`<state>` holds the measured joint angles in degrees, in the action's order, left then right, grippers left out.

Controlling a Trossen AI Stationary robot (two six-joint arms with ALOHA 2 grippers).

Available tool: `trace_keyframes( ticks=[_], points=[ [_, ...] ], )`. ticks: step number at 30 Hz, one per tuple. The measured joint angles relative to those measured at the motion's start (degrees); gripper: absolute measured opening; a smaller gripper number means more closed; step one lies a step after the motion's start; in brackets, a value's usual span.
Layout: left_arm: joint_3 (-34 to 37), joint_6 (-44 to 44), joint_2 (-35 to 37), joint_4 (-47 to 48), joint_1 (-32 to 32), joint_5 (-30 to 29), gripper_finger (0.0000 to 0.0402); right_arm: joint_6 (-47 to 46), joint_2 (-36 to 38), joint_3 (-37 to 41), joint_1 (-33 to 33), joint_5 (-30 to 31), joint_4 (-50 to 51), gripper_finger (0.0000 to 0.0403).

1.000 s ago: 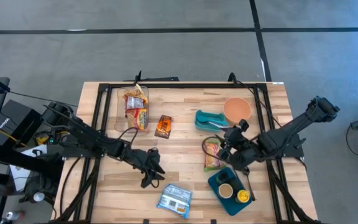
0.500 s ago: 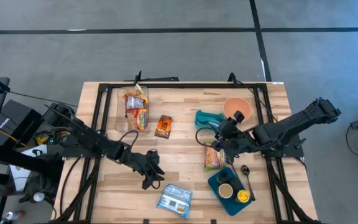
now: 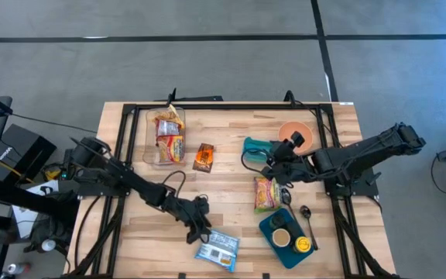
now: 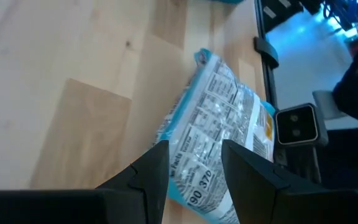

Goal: Pick & Place Food Item
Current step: Put the blue noodle pack into the transparent bin

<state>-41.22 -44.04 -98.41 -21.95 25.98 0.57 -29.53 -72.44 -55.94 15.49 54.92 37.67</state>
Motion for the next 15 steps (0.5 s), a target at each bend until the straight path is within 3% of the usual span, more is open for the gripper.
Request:
trace_keyframes(
  ticks=[15],
  points=[
    [-0.9,-1.3,-1.5,6.5,0.9,0.2,0.0142,1.2,0.0,0.0,-2.6,-0.8,-0.9,0.0161]
  ],
)
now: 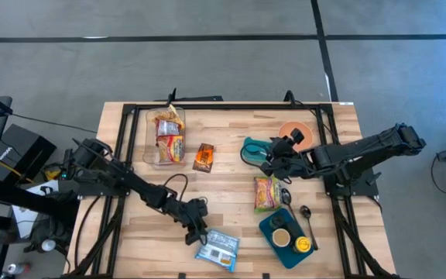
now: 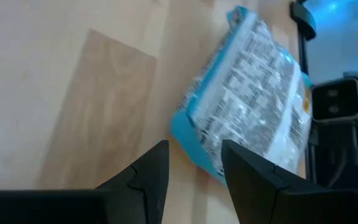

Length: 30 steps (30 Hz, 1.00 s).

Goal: Pick & Place Food Item
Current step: Put the blue noodle pack into the transparent bin

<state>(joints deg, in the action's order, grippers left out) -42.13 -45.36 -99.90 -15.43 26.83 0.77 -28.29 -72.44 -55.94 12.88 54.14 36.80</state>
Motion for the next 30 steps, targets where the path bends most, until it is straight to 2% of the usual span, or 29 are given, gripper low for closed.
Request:
trace_keyframes(
  ticks=[16,30],
  points=[
    [0.0,0.0,-0.9,-0.1,1.5,-2.0,0.0142,-0.2,0.0,0.0,0.2,-0.3,-0.2,0.0161],
    [0.0,0.0,-3.8,-4.1,1.5,-1.2,0.0142,-0.2,0.0,0.0,0.2,-0.3,-0.7,0.0161]
  ],
)
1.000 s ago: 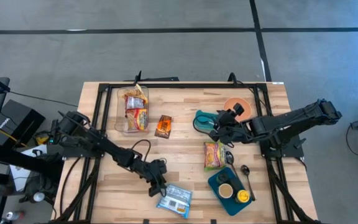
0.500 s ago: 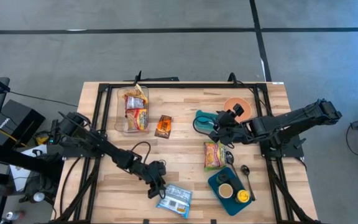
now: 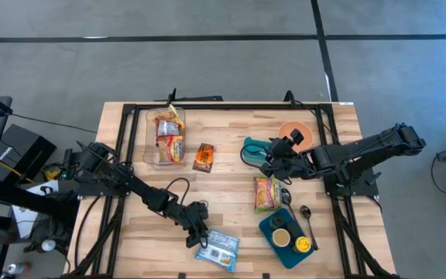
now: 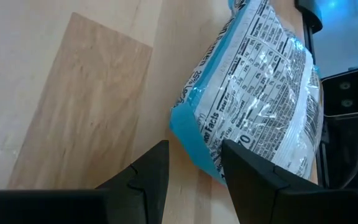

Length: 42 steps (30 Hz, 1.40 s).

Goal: Pick & Place Food Item
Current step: Put the blue noodle pack into the transparent bin

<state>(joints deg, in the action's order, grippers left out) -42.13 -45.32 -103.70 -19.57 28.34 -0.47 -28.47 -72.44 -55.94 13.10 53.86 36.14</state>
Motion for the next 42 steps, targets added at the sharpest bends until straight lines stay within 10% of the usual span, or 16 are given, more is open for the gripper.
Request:
trace_keyframes(
  ticks=[25,42],
  points=[
    [0.0,0.0,0.0,0.2,-1.1,0.2,0.0006,0.0,0.0,0.0,0.0,0.0,0.0,0.0161],
    [0.0,3.5,0.0,-1.9,-1.5,-2.2,0.0001,0.0,0.0,0.0,0.0,0.0,0.0,0.0161]
  ],
)
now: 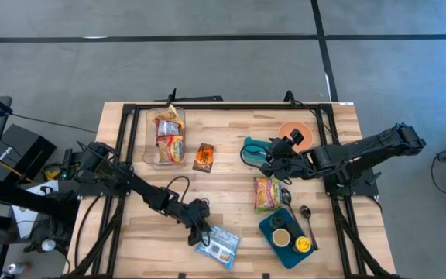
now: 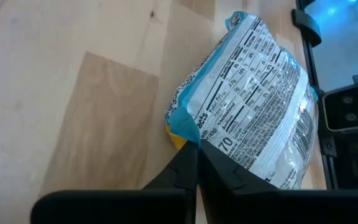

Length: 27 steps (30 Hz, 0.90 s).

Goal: Pick & Place Food Item
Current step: Put the blue noodle pack into the transparent bin

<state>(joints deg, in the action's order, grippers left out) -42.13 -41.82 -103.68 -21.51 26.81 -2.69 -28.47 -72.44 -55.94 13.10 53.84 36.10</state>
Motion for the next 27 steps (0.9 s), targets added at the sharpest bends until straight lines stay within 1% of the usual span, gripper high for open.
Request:
trace_keyframes(
  ticks=[7,15,27],
  points=[
    [0.0,1.7,0.0,-0.9,-0.7,-0.8,0.0001,0.0,0.0,0.0,0.0,0.0,0.0,0.0161],
    [0.0,6.0,0.9,-3.6,-0.8,-1.2,0.0001,0.0,0.0,0.0,0.0,0.0,0.0,0.0161],
    [0.1,16.6,9.6,-2.5,-0.9,-8.1,0.0,0.0,0.0,0.0,0.0,0.0,-0.2,0.0161]
  ],
)
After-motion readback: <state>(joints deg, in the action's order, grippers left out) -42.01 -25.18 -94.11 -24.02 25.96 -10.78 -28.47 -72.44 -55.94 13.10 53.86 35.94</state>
